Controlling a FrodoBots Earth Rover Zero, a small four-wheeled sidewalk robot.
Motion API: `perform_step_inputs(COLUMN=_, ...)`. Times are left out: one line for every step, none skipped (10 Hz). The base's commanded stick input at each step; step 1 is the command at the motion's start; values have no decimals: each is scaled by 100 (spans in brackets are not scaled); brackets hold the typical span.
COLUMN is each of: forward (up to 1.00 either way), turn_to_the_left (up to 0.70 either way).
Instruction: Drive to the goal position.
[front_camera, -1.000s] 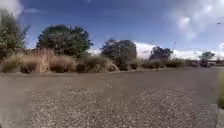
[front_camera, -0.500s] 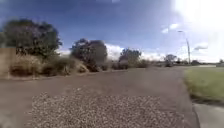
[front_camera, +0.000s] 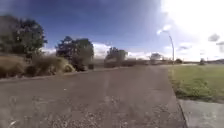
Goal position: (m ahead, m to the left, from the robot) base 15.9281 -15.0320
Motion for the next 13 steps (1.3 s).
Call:
perform_step_inputs(forward=0, turn_to_the_left=0)
perform_step_inputs(forward=0, turn_to_the_left=0)
perform_step_inputs(forward=0, turn_to_the_left=0)
perform_step_inputs(forward=0, turn_to_the_left=0)
perform_step_inputs(forward=0, turn_to_the_left=0)
perform_step_inputs(forward=0, turn_to_the_left=0)
perform_step_inputs(forward=0, turn_to_the_left=0)
perform_step_inputs(forward=0, turn_to_the_left=0)
perform_step_inputs(forward=100, turn_to_the_left=0)
perform_step_inputs(forward=100, turn_to_the_left=0)
perform_step_inputs(forward=100, turn_to_the_left=0)
perform_step_inputs(forward=100, turn_to_the_left=0)
perform_step_inputs(forward=100, turn_to_the_left=0)
